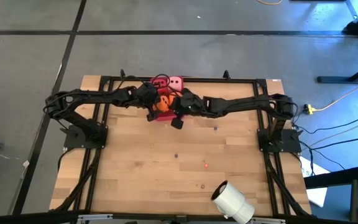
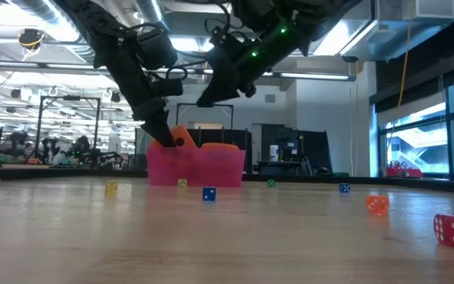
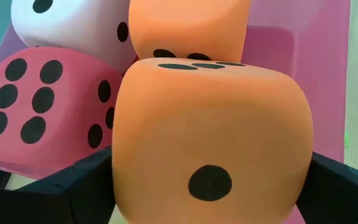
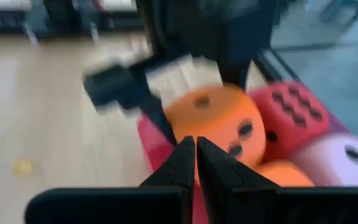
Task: Pick & Place Dice
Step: Put the big orange dice into the red bin
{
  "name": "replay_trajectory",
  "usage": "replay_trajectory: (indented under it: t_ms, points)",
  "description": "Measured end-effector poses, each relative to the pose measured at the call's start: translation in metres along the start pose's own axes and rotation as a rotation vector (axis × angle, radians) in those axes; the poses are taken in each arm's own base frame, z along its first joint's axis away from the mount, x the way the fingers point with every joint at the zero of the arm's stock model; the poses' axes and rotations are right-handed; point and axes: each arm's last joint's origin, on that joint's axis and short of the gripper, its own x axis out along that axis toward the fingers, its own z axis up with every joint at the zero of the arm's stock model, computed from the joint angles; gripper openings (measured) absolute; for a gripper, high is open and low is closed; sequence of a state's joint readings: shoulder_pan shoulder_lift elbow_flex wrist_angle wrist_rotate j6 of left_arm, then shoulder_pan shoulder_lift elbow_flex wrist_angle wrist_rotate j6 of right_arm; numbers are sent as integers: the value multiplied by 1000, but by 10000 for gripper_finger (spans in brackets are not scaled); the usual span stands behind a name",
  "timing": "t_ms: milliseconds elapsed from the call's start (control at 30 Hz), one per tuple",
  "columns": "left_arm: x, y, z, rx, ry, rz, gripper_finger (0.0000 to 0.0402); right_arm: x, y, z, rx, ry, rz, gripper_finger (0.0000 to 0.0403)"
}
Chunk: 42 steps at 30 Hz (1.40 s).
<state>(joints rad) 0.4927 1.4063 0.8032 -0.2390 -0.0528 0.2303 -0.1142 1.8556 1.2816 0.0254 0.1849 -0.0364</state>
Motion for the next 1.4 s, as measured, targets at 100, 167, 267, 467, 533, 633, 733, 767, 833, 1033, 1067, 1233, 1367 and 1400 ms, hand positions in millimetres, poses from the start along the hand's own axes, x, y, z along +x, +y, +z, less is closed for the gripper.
replay_trajectory:
  t_ms: [100,167,267,467,533,633,733,767,833,1033,1067,1233,1367,1400]
  points:
    - [0,0,0,-2,-1,0,396,2,0,3,8,-38,20,19]
    - [0,0,0,-7,-5,2,397,6,1,3,13,-68,36,14]
    - [0,0,2,-9,-23,10,398,11,1,1,15,-80,44,5]
    - [0,-1,4,-7,-38,11,398,32,3,-11,23,-101,41,6]
    - [0,-1,4,-7,-38,11,398,39,1,-14,28,-115,34,6]
    - [0,-1,4,-7,-39,12,398,47,-1,-18,45,-137,26,5]
    - [0,-1,4,-6,-41,11,398,51,-4,-23,67,-130,3,5]
    - [0,-1,5,-7,-46,12,398,52,-5,-23,67,-125,-11,5]
    - [0,-1,6,-7,-58,15,398,52,-9,-23,69,-126,-29,5]
    - [0,0,8,-8,-80,20,398,54,-19,-27,84,-95,-46,5]
    - [0,0,8,-8,-82,20,398,54,-20,-28,83,-85,-47,5]
    - [-1,0,11,24,-106,27,398,55,-25,-33,81,-30,-54,5]
    - [-2,1,13,23,-128,35,398,55,-27,-34,85,-22,-59,4]
    - [-2,1,13,22,-131,35,398,55,-28,-34,86,-22,-60,4]
